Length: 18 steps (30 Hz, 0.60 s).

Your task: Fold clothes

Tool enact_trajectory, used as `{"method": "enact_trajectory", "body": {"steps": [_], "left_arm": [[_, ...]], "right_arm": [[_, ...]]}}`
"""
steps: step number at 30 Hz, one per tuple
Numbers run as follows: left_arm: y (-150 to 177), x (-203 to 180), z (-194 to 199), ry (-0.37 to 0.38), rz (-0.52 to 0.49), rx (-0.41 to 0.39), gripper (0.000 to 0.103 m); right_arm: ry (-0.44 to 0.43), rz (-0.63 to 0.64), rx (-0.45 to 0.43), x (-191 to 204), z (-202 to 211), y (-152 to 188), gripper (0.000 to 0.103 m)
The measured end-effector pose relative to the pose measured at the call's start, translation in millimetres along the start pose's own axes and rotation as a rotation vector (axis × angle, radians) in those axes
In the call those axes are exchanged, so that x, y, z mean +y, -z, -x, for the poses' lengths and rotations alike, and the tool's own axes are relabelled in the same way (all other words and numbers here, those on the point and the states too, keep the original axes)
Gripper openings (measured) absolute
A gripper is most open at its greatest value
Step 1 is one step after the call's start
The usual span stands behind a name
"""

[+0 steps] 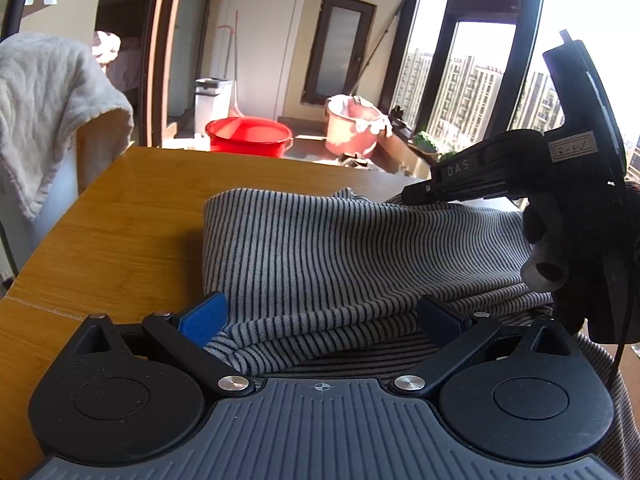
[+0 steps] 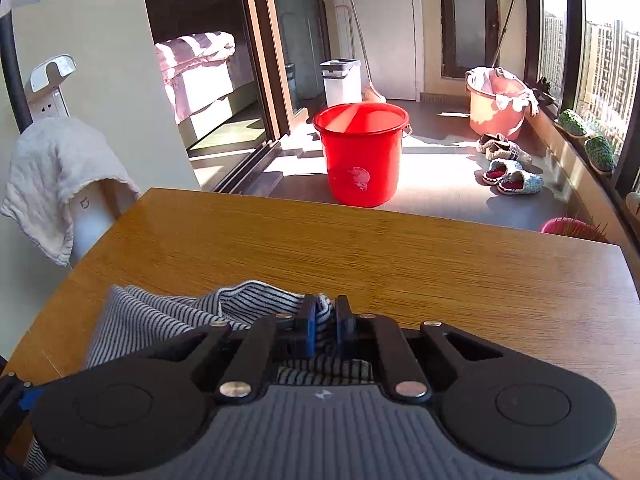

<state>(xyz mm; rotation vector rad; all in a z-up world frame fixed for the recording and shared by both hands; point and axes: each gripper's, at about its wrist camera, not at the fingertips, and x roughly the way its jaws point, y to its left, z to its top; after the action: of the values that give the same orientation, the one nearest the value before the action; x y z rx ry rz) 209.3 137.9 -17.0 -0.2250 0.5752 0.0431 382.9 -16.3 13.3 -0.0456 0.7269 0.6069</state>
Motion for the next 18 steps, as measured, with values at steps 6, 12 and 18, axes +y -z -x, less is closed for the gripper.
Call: {"method": "enact_trajectory", "body": {"steps": [6,12,18], "left_arm": [[4.7,27.8,34.5,0.066,0.156,-0.213,0.103],[-13.4,57.2,39.9,0.149,0.349,-0.211,0.103],[-46.2,61.1,20.7,0.193,0.376,-0.078,0.103]], "right_arm": [[-0.169,-0.047,-0.051,3.9,95.8,34.3,0.006],[-0.200,-0.193,0.021,-18.9,93.3,105.9,0.005],[-0.204,-0.173,-0.022,-12.8,97.7,119.9,0.005]]}}
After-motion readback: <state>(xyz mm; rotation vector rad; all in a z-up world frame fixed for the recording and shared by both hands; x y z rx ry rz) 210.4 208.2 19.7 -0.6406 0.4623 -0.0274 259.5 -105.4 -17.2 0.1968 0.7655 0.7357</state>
